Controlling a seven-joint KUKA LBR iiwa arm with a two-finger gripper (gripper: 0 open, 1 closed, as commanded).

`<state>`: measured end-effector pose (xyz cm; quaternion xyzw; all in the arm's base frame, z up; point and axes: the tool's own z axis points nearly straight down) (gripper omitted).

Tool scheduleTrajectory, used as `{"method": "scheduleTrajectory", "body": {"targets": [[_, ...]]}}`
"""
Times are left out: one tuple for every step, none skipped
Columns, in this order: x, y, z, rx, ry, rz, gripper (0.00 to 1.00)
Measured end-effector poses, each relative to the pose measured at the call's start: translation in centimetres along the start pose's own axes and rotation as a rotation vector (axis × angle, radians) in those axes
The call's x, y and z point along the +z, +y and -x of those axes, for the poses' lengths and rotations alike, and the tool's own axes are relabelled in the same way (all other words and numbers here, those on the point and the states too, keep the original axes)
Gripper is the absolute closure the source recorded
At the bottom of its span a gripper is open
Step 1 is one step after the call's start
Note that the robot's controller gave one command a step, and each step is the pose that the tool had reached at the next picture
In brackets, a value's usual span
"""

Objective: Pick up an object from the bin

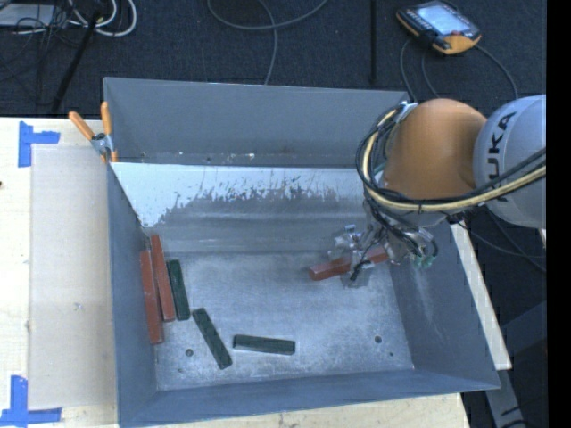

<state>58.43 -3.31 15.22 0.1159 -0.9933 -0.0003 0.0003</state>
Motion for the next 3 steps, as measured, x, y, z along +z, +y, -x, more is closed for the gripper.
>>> {"method": "scheduleTrajectory", "body": {"targets": [[-1.2, 0.0, 0.1, 0.000, -0.005, -0.002, 1.00], [-2.0, 0.0, 0.1, 0.000, -0.003, -0.001, 1.00], [-2.8, 0.0, 0.1, 0.001, -0.002, -0.001, 1.00]]}}
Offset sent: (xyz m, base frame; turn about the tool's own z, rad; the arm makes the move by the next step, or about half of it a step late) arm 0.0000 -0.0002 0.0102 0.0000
